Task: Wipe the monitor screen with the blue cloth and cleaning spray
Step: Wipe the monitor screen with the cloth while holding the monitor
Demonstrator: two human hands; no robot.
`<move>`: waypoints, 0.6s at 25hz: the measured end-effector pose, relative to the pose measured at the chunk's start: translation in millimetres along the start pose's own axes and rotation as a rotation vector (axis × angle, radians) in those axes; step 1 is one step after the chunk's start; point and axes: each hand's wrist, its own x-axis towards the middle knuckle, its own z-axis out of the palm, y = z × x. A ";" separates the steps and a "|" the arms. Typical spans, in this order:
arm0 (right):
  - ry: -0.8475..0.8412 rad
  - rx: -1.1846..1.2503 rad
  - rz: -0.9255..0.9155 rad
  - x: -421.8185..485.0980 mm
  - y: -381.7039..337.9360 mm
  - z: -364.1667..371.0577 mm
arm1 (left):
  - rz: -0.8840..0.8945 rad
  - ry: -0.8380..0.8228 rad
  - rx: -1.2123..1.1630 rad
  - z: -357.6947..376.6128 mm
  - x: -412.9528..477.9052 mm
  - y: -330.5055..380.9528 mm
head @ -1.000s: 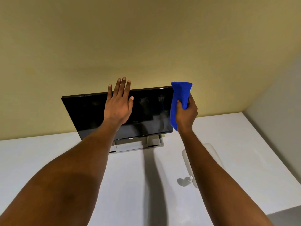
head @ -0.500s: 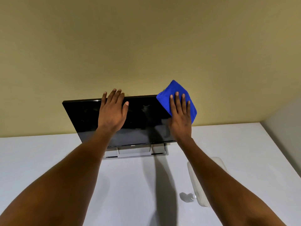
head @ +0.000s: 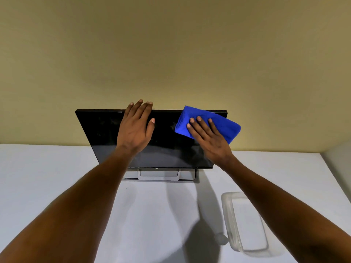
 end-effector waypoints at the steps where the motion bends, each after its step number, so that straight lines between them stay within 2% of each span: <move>1: -0.019 0.011 -0.034 -1.6 -0.4 3.3 | -0.003 0.002 -0.001 0.9 1.0 -0.7; 15: -0.173 0.135 -0.367 -58.1 -22.2 46.3 | 0.017 0.041 0.000 4.8 -1.9 -2.0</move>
